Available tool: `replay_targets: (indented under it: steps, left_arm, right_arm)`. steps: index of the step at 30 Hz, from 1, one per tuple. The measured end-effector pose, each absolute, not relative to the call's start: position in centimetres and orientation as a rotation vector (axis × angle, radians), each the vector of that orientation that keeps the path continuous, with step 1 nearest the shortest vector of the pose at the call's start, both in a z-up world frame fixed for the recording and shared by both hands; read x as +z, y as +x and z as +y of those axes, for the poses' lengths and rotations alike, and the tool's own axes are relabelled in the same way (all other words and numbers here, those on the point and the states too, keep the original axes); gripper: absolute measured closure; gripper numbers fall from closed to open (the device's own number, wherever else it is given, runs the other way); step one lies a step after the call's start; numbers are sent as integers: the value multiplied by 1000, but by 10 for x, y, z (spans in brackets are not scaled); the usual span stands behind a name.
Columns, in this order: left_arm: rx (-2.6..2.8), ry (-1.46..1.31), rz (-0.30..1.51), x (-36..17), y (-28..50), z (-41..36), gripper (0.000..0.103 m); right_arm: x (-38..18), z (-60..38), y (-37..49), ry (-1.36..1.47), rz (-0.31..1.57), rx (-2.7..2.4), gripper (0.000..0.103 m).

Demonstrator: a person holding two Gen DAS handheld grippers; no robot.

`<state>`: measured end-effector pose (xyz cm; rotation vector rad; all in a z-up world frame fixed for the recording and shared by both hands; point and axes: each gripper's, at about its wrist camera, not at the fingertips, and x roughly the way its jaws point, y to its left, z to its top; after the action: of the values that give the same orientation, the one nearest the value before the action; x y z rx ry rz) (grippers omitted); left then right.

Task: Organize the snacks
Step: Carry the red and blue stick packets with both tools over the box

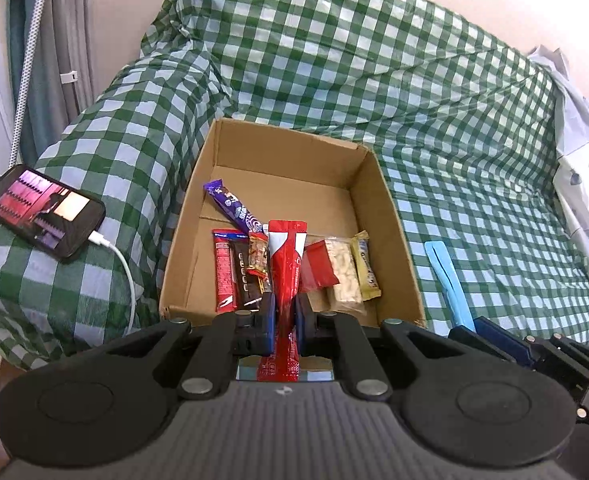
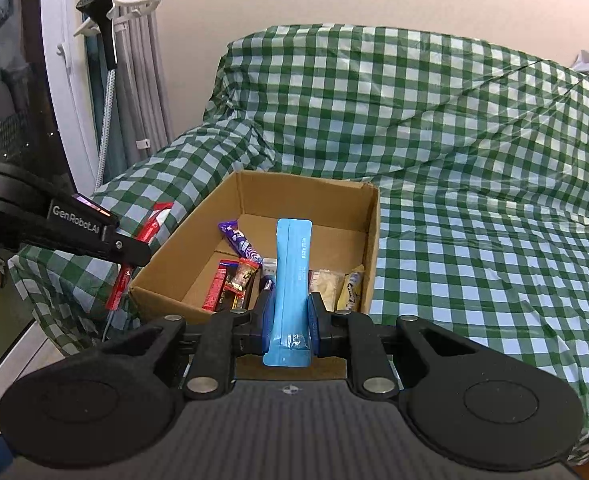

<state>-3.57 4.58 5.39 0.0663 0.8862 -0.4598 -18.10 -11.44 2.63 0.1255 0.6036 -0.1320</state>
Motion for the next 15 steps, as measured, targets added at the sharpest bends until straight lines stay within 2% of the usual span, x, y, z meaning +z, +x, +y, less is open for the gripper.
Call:
replay_targets:
  steps: [15]
  left_arm:
    - [-455,98,954,30,44,13,92]
  right_arm:
    - [5,-140,-107,142,657,-143,84]
